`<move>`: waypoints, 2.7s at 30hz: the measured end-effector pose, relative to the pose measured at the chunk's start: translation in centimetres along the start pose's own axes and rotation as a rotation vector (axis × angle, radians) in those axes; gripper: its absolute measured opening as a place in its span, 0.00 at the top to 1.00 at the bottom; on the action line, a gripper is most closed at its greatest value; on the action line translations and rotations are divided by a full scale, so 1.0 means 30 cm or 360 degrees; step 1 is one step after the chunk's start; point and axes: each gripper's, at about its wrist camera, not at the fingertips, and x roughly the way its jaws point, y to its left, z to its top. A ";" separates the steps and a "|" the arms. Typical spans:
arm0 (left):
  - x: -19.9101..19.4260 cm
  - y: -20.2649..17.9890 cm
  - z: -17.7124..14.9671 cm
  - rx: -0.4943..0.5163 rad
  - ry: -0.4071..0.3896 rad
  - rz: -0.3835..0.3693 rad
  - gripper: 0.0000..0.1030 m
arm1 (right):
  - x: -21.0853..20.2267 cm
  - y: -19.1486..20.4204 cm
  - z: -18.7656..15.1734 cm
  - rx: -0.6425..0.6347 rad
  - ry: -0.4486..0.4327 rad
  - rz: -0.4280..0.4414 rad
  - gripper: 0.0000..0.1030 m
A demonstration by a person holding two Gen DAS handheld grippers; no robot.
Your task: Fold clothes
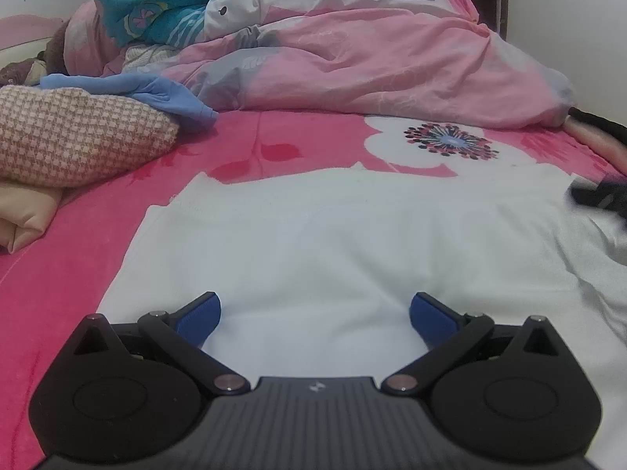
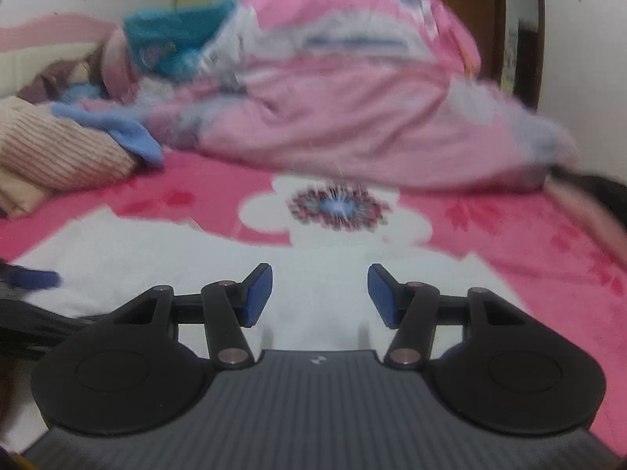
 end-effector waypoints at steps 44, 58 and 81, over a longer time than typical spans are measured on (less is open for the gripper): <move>-0.002 0.001 -0.017 -0.0009 -0.0042 -0.0001 0.00 | -0.130 0.061 -0.234 -0.0126 -0.0107 -0.0026 0.57; -0.016 -0.008 -0.028 0.0005 -0.0074 0.0023 0.00 | -0.149 0.068 -0.241 -0.0116 -0.0121 -0.0037 0.57; -0.034 -0.053 -0.036 0.0071 -0.0082 0.0158 0.00 | -0.158 0.061 -0.238 -0.0067 -0.0105 -0.0036 0.55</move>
